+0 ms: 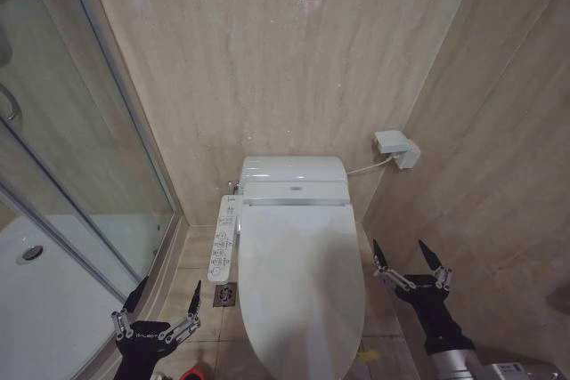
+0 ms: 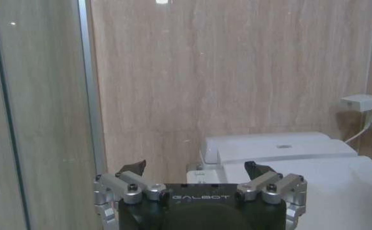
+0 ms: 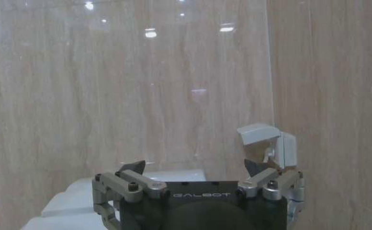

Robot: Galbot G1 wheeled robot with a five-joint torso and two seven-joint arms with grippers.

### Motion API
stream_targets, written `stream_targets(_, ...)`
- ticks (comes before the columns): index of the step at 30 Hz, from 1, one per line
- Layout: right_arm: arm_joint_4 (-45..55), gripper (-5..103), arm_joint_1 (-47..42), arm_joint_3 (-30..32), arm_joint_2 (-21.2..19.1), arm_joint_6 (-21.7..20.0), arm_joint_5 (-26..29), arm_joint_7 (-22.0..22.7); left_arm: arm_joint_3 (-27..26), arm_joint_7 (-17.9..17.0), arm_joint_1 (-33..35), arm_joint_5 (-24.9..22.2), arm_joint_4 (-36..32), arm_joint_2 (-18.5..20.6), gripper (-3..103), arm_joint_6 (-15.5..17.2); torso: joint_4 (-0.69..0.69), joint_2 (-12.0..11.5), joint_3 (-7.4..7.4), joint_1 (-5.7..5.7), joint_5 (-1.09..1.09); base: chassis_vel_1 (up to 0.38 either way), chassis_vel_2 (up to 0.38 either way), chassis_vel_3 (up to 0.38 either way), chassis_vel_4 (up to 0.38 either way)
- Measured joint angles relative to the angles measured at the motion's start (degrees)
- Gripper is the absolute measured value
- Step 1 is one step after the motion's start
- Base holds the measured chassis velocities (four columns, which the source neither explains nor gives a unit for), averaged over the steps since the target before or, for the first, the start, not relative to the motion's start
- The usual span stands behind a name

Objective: Open the toilet lid, clean the toilet bowl with a toilet brush, close the toilet lid, and flush.

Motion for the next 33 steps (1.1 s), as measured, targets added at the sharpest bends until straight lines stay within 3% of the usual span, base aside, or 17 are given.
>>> stream_targets(9,0.00,100,0.00,0.00,0.00,0.00,0.00,0.00,-0.16,0.05,-0.45,-0.06,0.13,-0.01,100,0.28,0.01,0.00,0.00,0.00,0.01,0.000,0.000,0.000,0.000)
stream_targets(17,0.00,100,0.00,0.00,0.00,0.00,0.00,0.00,-4.38,1.20,-11.37,-3.00,5.10,-0.51,100,7.92,0.00,0.00,0.00,0.00,-0.01,0.000,0.000,0.000,0.000)
stream_targets(25,0.00,100,0.00,0.00,0.00,0.00,0.00,0.00,-9.73,2.72,-25.03,-6.73,11.34,-1.16,100,17.52,0.00,0.00,0.01,0.00,-0.01,0.000,0.000,0.000,0.000)
stream_targets(26,0.00,100,0.00,0.00,0.00,0.00,0.00,0.00,-9.73,2.72,-25.03,-6.73,11.34,-1.16,100,17.52,0.00,0.00,0.01,0.00,-0.01,0.000,0.000,0.000,0.000)
stream_targets(29,0.00,100,0.00,0.00,0.00,0.00,0.00,0.00,-12.12,3.41,-31.20,-8.39,14.13,-1.45,100,21.82,0.00,0.00,0.01,0.01,-0.01,0.000,0.000,0.000,0.000)
stream_targets(33,0.00,100,0.00,0.00,0.00,0.00,0.00,0.00,-12.88,3.65,-33.21,-8.97,15.09,-1.54,100,23.28,0.01,0.00,0.01,0.01,0.00,0.000,0.000,0.000,0.000)
